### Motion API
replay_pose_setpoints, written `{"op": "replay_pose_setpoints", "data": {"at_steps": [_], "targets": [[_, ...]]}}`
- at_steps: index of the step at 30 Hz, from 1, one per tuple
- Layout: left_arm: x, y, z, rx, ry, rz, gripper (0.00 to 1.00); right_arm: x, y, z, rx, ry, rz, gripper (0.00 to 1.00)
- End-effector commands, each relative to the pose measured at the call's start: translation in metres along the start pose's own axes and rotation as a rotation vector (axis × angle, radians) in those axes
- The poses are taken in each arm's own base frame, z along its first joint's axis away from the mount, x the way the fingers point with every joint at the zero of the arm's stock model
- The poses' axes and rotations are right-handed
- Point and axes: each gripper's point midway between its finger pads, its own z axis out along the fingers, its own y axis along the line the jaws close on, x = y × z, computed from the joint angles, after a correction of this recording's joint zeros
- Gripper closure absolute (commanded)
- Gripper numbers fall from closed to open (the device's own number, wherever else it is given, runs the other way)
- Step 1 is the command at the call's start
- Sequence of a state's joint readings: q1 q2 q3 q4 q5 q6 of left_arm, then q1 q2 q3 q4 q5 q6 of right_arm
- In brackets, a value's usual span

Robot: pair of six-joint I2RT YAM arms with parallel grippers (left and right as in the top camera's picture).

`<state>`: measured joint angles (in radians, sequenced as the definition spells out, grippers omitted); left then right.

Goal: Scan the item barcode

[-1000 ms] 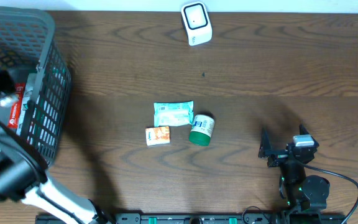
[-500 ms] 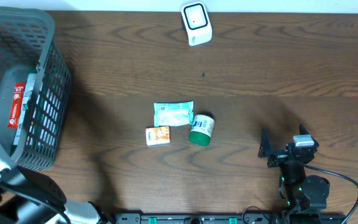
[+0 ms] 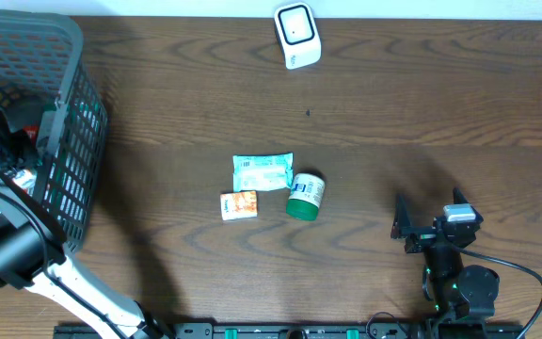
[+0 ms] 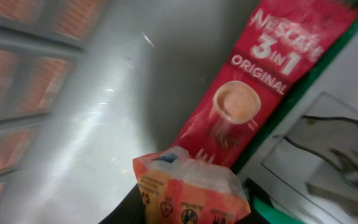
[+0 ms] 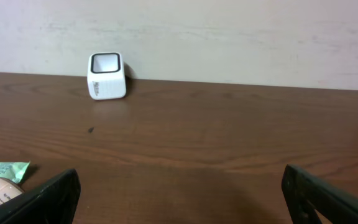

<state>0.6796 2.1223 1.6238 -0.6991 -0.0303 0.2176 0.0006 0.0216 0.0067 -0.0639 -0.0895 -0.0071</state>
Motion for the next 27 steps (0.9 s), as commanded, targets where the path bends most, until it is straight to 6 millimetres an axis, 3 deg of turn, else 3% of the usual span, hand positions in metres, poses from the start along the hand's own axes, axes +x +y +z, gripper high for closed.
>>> {"op": "replay_pose_setpoints", "data": {"at_steps": [1,3,5,8,10,20,24,26,27], "targets": [[0.006,0.0,0.01,-0.008,0.026,0.019,0.86,0.001,-0.002,0.0,0.008,0.003,0.014,0.01],[0.005,0.0,0.01,-0.004,0.024,0.018,0.75,0.001,-0.002,0.0,0.008,0.003,0.014,0.01],[0.005,0.0,0.01,-0.004,0.024,0.018,0.51,0.001,-0.002,0.0,0.008,0.003,0.014,0.01],[0.008,-0.001,0.012,-0.002,0.035,0.019,0.32,0.001,-0.002,0.0,0.008,0.003,0.014,0.01],[0.01,-0.002,0.015,0.003,0.043,0.019,0.26,0.001,-0.002,0.0,0.008,0.003,0.014,0.01],[0.033,-0.008,0.044,0.01,0.082,0.022,0.24,0.001,-0.002,0.0,0.008,0.003,0.014,0.01],[0.04,-0.021,0.054,0.073,0.082,0.021,0.24,0.001,-0.002,0.0,0.008,0.003,0.014,0.01],[0.044,-0.029,0.057,0.116,0.09,0.02,0.35,0.001,-0.002,0.0,0.008,0.003,0.014,0.01],[0.046,-0.032,0.058,0.132,0.095,0.019,0.54,0.001,-0.002,0.0,0.008,0.003,0.014,0.01]]}}
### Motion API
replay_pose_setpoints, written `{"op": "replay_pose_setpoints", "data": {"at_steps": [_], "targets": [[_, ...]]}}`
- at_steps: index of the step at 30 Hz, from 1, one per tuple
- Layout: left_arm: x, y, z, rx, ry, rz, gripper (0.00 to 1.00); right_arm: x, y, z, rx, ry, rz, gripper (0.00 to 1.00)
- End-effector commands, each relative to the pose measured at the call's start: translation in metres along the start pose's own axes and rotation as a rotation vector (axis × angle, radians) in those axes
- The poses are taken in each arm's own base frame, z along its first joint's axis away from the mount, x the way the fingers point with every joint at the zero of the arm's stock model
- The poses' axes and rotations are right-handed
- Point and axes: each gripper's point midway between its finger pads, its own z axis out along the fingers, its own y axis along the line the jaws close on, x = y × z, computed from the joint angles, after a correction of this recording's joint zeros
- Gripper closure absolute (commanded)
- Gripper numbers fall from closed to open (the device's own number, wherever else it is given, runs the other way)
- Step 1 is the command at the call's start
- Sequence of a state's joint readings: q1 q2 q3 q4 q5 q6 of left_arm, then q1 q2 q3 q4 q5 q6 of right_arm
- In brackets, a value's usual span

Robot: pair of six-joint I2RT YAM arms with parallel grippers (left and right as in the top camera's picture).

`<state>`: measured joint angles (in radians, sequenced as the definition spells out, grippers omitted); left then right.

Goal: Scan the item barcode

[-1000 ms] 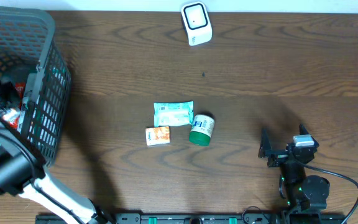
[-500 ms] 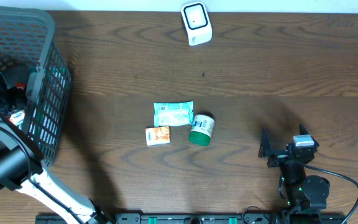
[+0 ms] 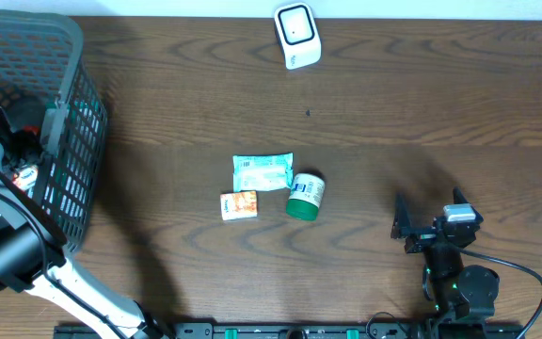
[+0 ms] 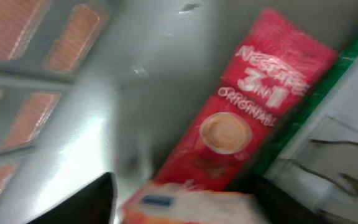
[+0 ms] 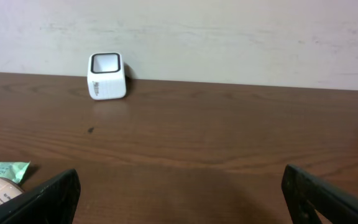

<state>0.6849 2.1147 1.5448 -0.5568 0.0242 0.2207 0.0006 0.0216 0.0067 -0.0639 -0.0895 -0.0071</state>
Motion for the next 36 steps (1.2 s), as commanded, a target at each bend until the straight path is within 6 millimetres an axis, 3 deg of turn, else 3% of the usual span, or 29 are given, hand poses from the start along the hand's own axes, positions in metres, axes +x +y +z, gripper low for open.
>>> {"op": "replay_pose_setpoints", "data": {"at_steps": [1,2,6,9,13,16,20,25,27,30,33,36], "targets": [[0.057,-0.024,0.041,0.098,0.174,0.017,0.76,0.001,-0.002,0.0,0.008,0.003,0.014,0.01],[0.056,-0.024,0.041,0.1,0.173,0.017,0.92,0.001,-0.002,0.0,0.008,0.003,0.014,0.01],[0.046,-0.022,0.031,0.095,0.145,0.016,0.93,0.001,-0.002,0.0,0.008,0.003,0.014,0.01],[0.022,-0.018,0.006,0.081,0.073,-0.007,0.93,0.001,-0.002,0.0,0.008,0.003,0.014,0.01],[-0.027,-0.008,-0.055,0.058,-0.12,-0.082,0.93,0.001,-0.002,0.0,0.008,0.003,0.014,0.01],[-0.053,-0.003,-0.104,0.046,-0.263,-0.118,0.93,0.001,-0.002,0.0,0.008,0.003,0.014,0.01],[-0.073,0.002,-0.166,0.033,-0.419,-0.123,0.93,0.001,-0.002,0.0,0.008,0.003,0.014,0.01],[-0.078,0.006,-0.23,0.014,-0.549,-0.122,0.93,0.001,-0.002,0.0,0.008,0.003,0.014,0.01],[-0.073,0.006,-0.235,0.015,-0.541,-0.122,0.93,0.001,-0.002,0.0,0.008,0.003,0.014,0.01],[-0.062,0.005,-0.226,0.009,-0.487,-0.124,0.93,0.001,-0.002,0.0,0.008,0.003,0.014,0.01],[-0.045,0.015,-0.197,-0.057,-0.381,-0.139,0.92,0.001,-0.002,0.0,0.008,0.003,0.014,0.01],[-0.026,0.019,-0.152,-0.095,-0.251,-0.137,0.92,0.001,-0.002,0.0,0.008,0.003,0.014,0.01]]}}
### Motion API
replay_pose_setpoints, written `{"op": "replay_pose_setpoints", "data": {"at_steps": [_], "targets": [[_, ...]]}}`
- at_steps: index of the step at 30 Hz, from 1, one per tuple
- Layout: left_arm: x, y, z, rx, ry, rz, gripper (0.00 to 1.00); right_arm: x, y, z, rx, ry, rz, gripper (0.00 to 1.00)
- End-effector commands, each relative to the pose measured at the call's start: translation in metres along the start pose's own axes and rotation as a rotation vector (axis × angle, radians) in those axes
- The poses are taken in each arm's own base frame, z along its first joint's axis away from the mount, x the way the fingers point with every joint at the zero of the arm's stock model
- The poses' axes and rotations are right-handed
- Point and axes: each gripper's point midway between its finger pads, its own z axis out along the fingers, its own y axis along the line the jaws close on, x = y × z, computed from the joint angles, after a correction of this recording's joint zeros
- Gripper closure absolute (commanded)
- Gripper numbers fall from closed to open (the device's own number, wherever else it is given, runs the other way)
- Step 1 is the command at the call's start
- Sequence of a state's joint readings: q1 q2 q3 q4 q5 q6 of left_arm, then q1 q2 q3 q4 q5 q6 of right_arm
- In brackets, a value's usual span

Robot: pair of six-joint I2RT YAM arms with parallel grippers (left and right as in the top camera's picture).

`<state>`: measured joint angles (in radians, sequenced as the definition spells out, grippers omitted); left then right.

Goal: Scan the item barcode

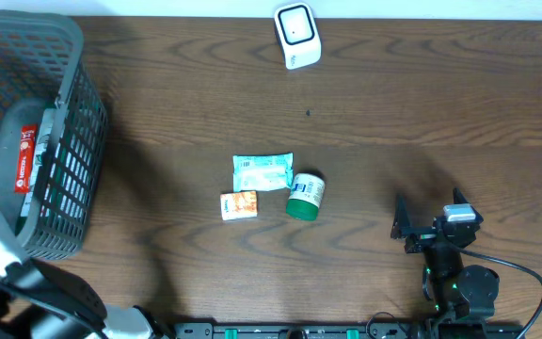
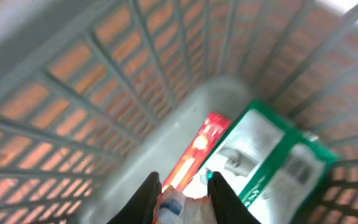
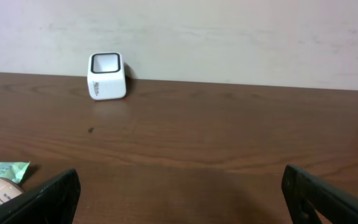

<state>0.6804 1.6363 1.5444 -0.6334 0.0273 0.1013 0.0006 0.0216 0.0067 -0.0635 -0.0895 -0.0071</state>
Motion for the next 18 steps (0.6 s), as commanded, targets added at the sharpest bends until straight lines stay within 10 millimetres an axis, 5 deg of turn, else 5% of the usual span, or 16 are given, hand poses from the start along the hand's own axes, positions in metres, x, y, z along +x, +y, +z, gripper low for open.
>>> {"op": "replay_pose_setpoints", "data": {"at_steps": [1,5,10,14,15,16,18], "targets": [[0.05,0.01,0.051,-0.071,0.182,0.008,0.92,0.001,-0.002,0.0,0.008,0.003,0.014,0.01],[0.105,0.006,0.111,-0.062,0.37,0.027,0.92,0.001,-0.002,0.0,0.008,0.003,0.014,0.01],[0.133,-0.011,0.143,0.043,0.439,0.073,0.87,0.001,-0.002,0.0,0.008,0.003,0.014,0.01],[0.134,-0.025,0.148,0.131,0.43,0.098,0.67,0.001,-0.002,0.0,0.008,0.003,0.014,0.01],[0.134,-0.025,0.148,0.13,0.43,0.099,0.59,0.001,-0.002,0.0,0.008,0.003,0.014,0.01],[0.134,-0.025,0.148,0.129,0.431,0.099,0.39,0.001,-0.002,0.0,0.008,0.004,0.014,0.01],[0.137,-0.023,0.149,0.118,0.439,0.101,0.3,0.001,-0.002,0.0,0.008,0.003,0.014,0.01]]}}
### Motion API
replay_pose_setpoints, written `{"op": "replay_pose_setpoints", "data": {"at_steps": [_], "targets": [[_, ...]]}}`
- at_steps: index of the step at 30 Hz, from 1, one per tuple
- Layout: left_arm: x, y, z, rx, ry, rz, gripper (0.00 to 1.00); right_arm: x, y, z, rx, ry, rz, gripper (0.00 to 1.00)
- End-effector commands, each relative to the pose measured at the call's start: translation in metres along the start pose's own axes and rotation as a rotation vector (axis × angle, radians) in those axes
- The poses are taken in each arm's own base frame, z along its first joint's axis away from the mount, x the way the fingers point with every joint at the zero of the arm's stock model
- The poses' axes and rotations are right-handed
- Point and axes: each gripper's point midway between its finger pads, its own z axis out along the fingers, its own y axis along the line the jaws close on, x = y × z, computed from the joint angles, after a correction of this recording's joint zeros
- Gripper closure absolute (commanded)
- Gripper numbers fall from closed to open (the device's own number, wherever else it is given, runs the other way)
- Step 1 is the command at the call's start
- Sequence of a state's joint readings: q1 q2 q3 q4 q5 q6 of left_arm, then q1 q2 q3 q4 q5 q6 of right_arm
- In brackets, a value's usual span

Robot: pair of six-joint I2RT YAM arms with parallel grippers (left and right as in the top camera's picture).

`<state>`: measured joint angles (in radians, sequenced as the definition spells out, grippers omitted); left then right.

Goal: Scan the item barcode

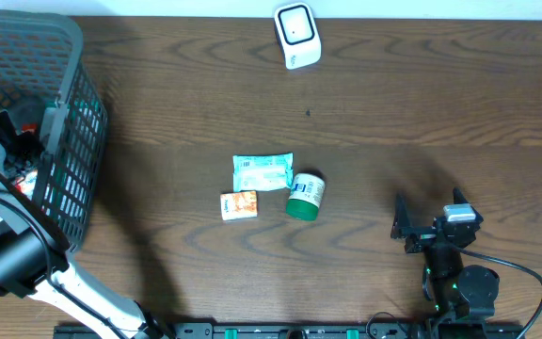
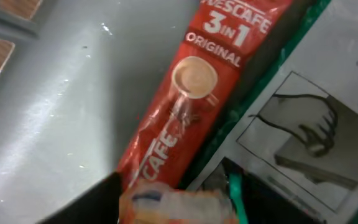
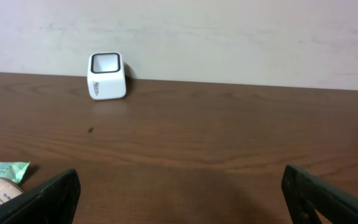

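Observation:
The white barcode scanner (image 1: 295, 34) stands at the table's far edge and also shows in the right wrist view (image 3: 107, 74). My left gripper (image 2: 178, 208) is low inside the grey basket (image 1: 75, 141). Its dark fingers (image 2: 101, 200) stand on either side of an orange and white packet (image 2: 174, 198), with a wide gap between them. Under the packet lie a red Nescafe sachet (image 2: 194, 87) and a green and white pack (image 2: 309, 124). My right gripper (image 3: 185, 202) rests open and empty near the front right (image 1: 412, 231).
A teal packet (image 1: 262, 172), a small orange packet (image 1: 239, 204) and a green-capped bottle (image 1: 306, 195) lie at mid-table. The basket's mesh walls close in the left arm. The wall runs behind the scanner.
My left gripper was high above the basket floor, pinched narrow on the orange packet. Now it is low over the Nescafe sachet, fingers spread wider round the packet. The right arm has not moved.
My left gripper was deep in the basket with the orange packet between its fingers. Then its fingers stood wide round the packet. Then they were pinched on it, raised above the basket floor. Now it is low again, fingers wide. The right arm stayed still.

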<state>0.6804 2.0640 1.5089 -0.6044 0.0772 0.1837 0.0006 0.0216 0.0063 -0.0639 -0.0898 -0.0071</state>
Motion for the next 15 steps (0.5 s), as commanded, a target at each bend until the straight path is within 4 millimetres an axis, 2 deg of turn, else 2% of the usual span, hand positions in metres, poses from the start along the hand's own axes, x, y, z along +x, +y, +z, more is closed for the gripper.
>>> {"op": "replay_pose_setpoints", "data": {"at_steps": [1,6,7,10,13,14,15], "targets": [[0.006,-0.004,0.002,0.024,0.016,0.025,0.27,0.001,-0.002,0.0,0.008,0.003,0.014,0.01],[0.017,-0.004,0.023,0.025,0.064,0.024,0.21,0.001,-0.002,0.0,0.008,0.003,0.014,0.01],[0.024,-0.005,0.035,0.028,0.091,0.023,0.21,0.001,-0.002,0.0,0.008,0.003,0.014,0.01],[0.036,-0.006,0.054,0.034,0.138,0.021,0.21,0.001,-0.002,0.0,0.008,0.003,0.014,0.01],[0.05,-0.005,0.072,0.027,0.186,0.02,0.32,0.001,-0.002,0.0,0.008,0.003,0.014,0.01],[0.054,0.0,0.076,-0.003,0.204,0.017,0.4,0.001,-0.002,0.0,0.008,0.003,0.014,0.01],[0.058,0.009,0.079,-0.054,0.218,-0.006,0.41,0.001,-0.002,0.0,0.008,0.003,0.014,0.01]]}}
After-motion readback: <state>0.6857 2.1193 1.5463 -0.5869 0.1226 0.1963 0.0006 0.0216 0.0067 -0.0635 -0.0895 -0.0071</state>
